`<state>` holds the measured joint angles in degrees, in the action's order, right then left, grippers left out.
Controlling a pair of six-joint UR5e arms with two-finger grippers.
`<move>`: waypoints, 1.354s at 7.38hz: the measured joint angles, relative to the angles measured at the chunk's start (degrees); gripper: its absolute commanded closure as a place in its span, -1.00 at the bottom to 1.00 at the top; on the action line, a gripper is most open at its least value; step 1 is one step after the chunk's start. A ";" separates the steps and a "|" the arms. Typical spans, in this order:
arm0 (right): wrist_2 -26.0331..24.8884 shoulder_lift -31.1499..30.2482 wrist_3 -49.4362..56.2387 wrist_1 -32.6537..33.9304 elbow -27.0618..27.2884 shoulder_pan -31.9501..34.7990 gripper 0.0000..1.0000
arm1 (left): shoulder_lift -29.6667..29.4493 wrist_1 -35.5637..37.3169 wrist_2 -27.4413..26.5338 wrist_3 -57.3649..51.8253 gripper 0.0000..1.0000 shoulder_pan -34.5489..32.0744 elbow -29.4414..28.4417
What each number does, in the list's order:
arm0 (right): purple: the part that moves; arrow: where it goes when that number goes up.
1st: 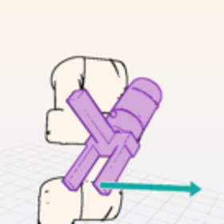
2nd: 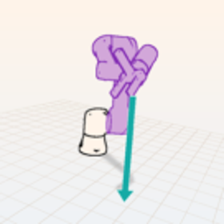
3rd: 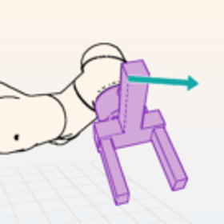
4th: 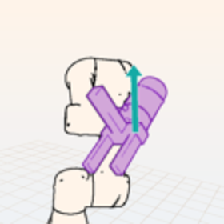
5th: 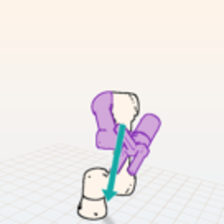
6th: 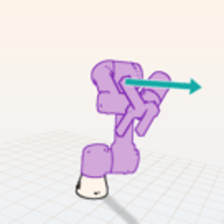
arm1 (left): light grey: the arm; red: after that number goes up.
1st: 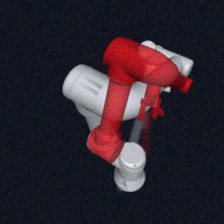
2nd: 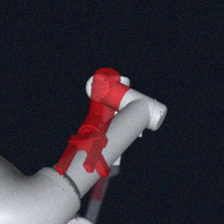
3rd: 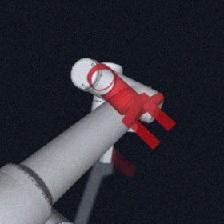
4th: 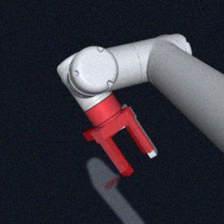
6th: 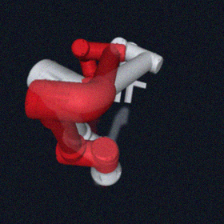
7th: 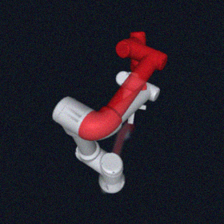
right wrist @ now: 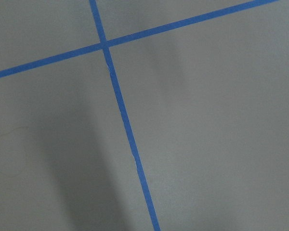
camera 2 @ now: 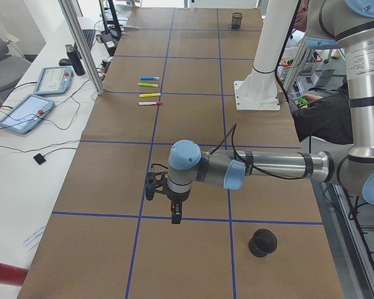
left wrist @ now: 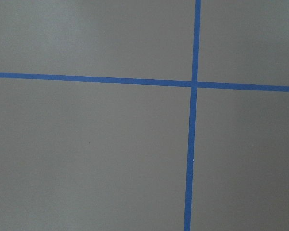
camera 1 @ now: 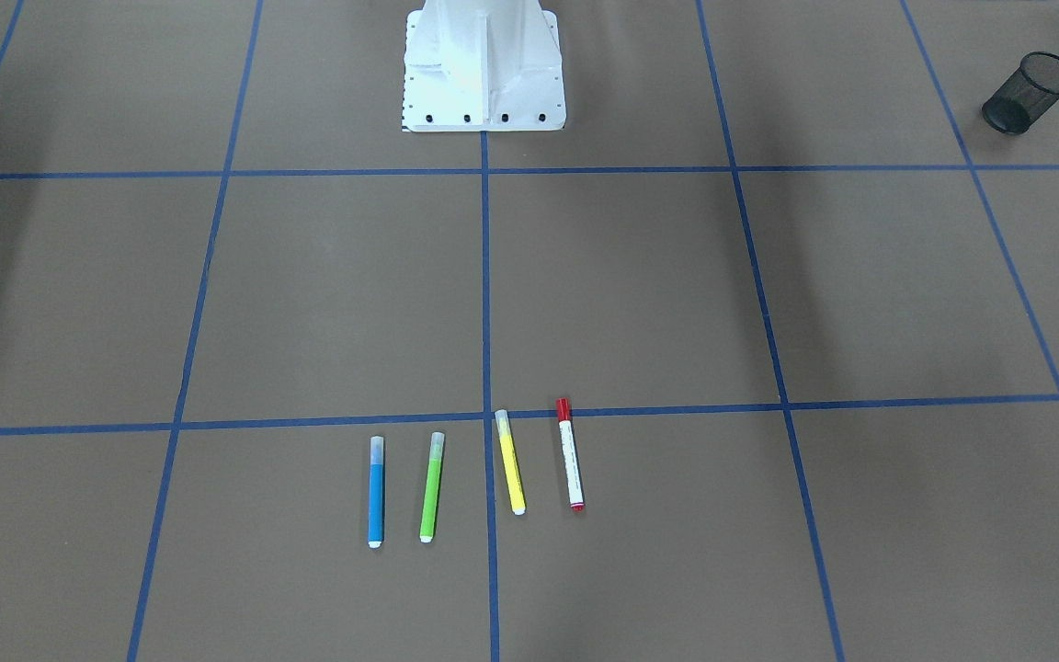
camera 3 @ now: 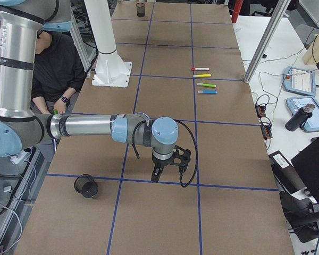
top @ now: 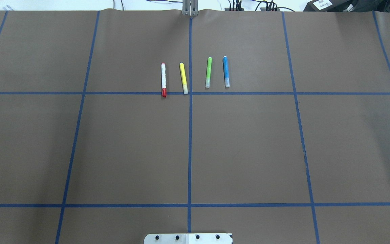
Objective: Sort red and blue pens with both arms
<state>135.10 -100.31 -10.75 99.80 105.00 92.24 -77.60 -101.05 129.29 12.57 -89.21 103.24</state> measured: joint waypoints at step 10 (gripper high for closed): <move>0.41 0.49 -0.29 -0.36 0.61 0.00 -1.00 | -2.67 -0.01 1.64 0.51 -1.00 1.14 0.41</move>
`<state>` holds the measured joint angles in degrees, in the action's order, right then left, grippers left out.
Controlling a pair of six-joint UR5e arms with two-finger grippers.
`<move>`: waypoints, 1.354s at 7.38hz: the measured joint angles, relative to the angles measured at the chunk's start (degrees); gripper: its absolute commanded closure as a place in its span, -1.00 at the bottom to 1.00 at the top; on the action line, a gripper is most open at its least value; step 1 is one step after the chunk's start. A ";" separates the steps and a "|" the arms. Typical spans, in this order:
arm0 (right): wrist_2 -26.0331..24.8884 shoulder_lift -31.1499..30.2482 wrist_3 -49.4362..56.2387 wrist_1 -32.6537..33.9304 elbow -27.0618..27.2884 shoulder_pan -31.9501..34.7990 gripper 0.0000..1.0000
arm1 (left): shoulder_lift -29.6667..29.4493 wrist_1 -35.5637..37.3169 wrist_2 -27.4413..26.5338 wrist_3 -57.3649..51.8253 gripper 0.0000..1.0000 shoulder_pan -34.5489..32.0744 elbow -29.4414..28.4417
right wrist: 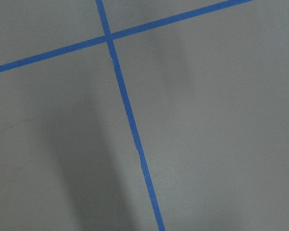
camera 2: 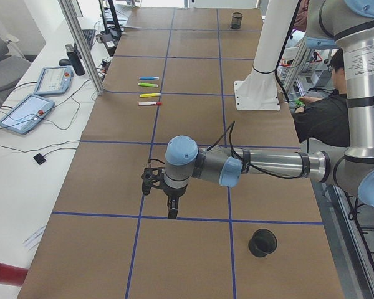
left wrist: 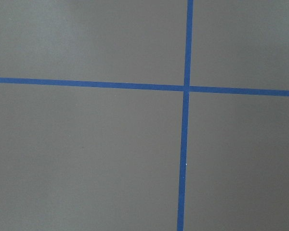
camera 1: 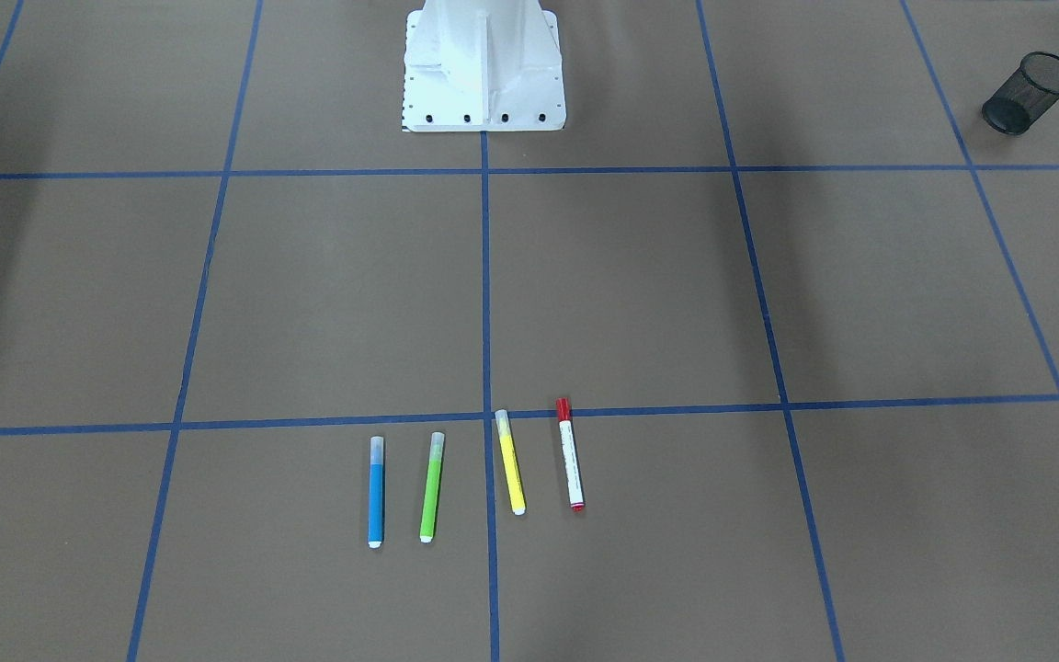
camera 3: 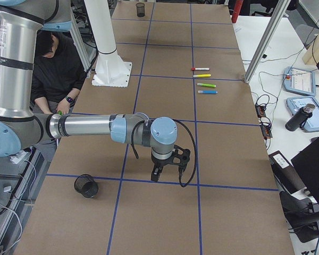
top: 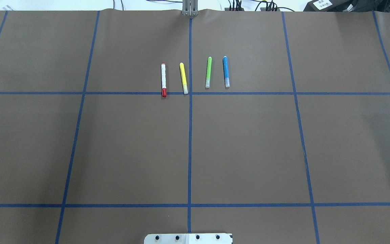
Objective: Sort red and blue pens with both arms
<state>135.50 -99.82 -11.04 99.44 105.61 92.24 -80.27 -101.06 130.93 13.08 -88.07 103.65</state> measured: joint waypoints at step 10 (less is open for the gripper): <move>-4.56 20.86 -23.11 -18.55 -7.31 -22.34 -1.00 | -50.86 0.62 -4.20 11.63 -0.98 27.36 -31.62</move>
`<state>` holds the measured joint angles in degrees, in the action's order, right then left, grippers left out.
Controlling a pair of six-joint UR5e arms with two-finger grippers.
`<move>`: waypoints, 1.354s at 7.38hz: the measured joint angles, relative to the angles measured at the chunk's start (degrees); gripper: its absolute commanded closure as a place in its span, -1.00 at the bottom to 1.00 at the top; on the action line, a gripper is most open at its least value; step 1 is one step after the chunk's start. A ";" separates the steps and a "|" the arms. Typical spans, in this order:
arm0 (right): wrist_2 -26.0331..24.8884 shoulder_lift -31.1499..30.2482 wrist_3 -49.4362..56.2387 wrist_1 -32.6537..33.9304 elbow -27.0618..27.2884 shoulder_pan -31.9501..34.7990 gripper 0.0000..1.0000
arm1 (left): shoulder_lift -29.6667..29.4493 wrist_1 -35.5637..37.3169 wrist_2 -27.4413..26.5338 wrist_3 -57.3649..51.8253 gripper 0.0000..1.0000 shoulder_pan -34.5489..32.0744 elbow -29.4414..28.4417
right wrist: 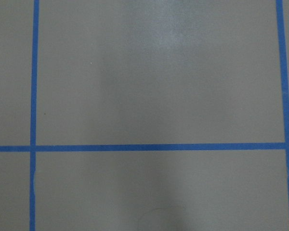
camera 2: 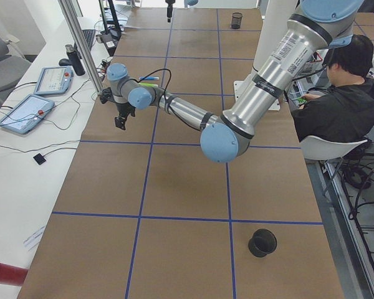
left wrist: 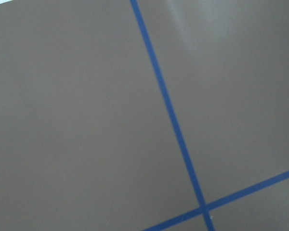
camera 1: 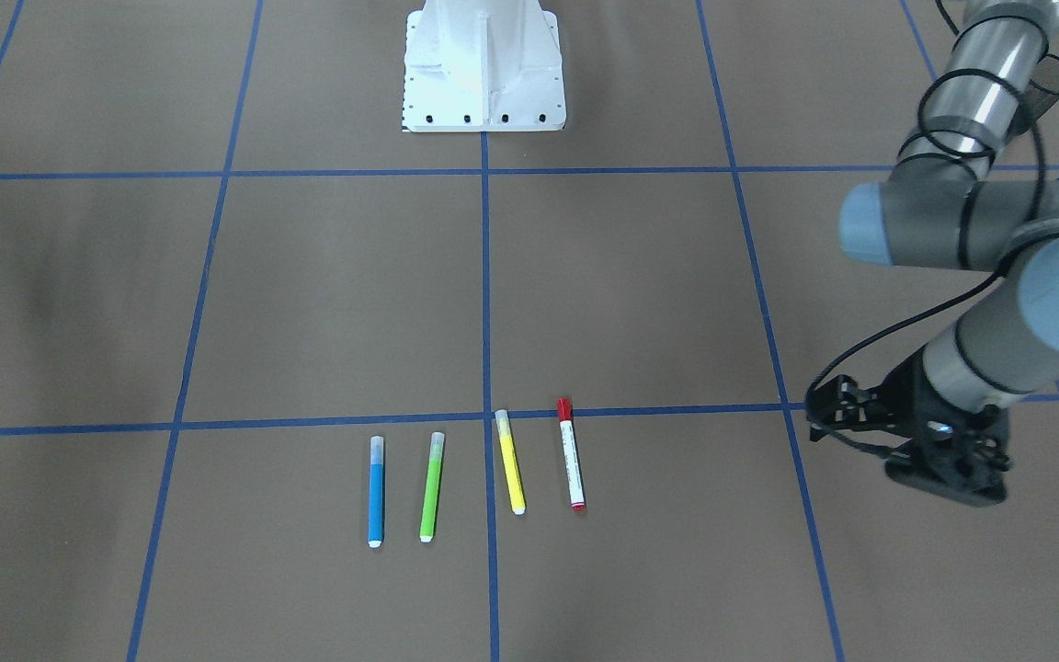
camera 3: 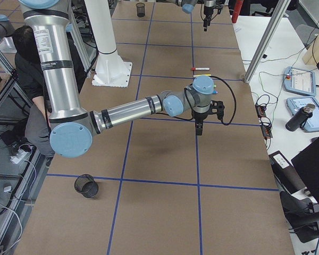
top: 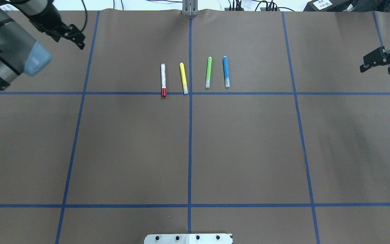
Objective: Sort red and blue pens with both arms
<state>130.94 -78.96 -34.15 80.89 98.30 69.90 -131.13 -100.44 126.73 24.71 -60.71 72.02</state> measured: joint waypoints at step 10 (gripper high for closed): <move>4.67 11.97 -5.89 7.14 -2.98 -5.74 -1.00 | -18.79 -8.81 -10.19 28.89 -0.48 17.75 -20.17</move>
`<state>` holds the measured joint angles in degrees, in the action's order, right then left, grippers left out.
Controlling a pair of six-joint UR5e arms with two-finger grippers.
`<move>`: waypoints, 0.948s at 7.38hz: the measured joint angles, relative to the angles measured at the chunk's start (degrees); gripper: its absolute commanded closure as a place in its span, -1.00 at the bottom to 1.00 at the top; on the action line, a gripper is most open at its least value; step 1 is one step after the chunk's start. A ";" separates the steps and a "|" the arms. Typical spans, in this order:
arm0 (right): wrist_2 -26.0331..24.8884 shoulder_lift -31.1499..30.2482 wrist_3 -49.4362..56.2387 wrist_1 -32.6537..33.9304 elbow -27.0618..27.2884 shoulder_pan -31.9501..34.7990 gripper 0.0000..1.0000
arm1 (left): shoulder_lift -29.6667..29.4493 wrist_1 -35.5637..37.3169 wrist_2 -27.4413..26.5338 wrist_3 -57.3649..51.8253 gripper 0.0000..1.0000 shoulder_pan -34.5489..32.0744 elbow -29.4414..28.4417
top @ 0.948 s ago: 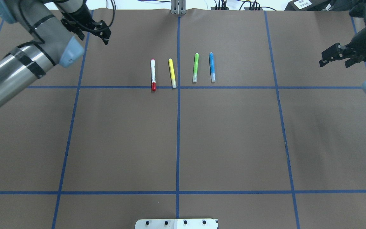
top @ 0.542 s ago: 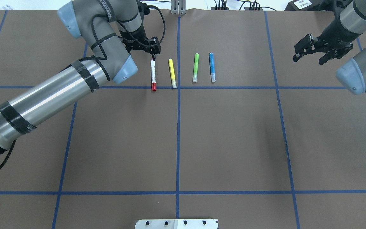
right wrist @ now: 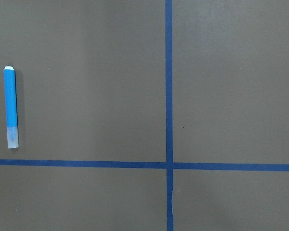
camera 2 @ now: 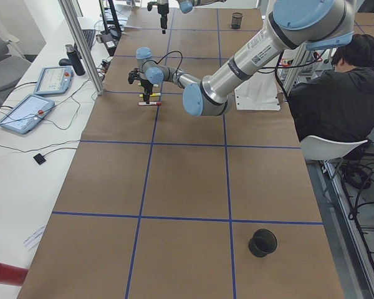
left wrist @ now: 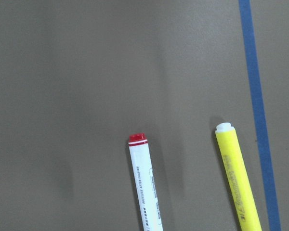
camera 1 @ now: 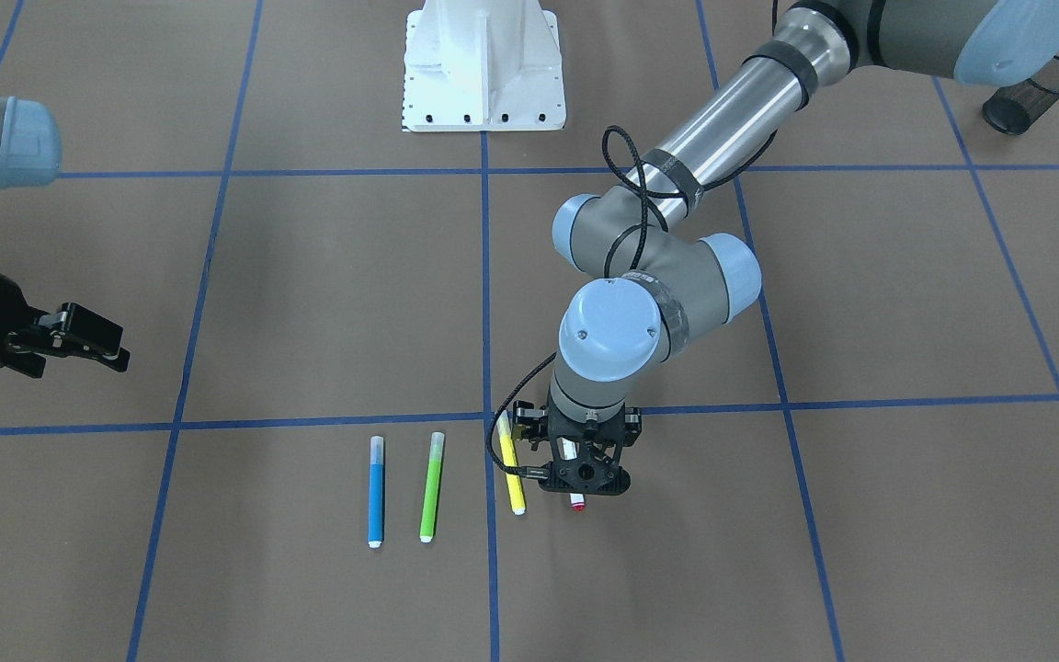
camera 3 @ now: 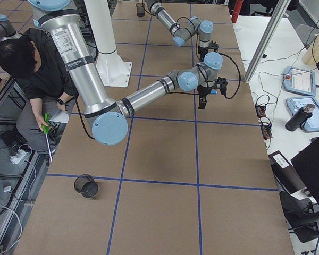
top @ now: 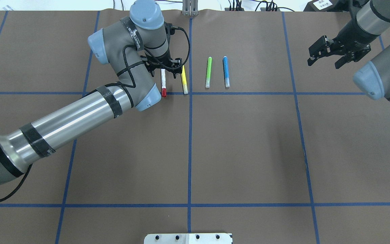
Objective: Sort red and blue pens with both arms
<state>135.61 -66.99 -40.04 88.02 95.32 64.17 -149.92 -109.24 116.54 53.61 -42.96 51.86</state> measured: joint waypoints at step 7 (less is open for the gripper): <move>0.09 0.09 0.13 -0.22 -1.04 -0.09 -1.00 | 0.28 -0.10 -0.20 3.13 -0.24 1.77 -0.61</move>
<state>135.70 -66.90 -39.91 87.81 94.28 64.07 -149.64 -109.35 116.35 56.74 -41.19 51.25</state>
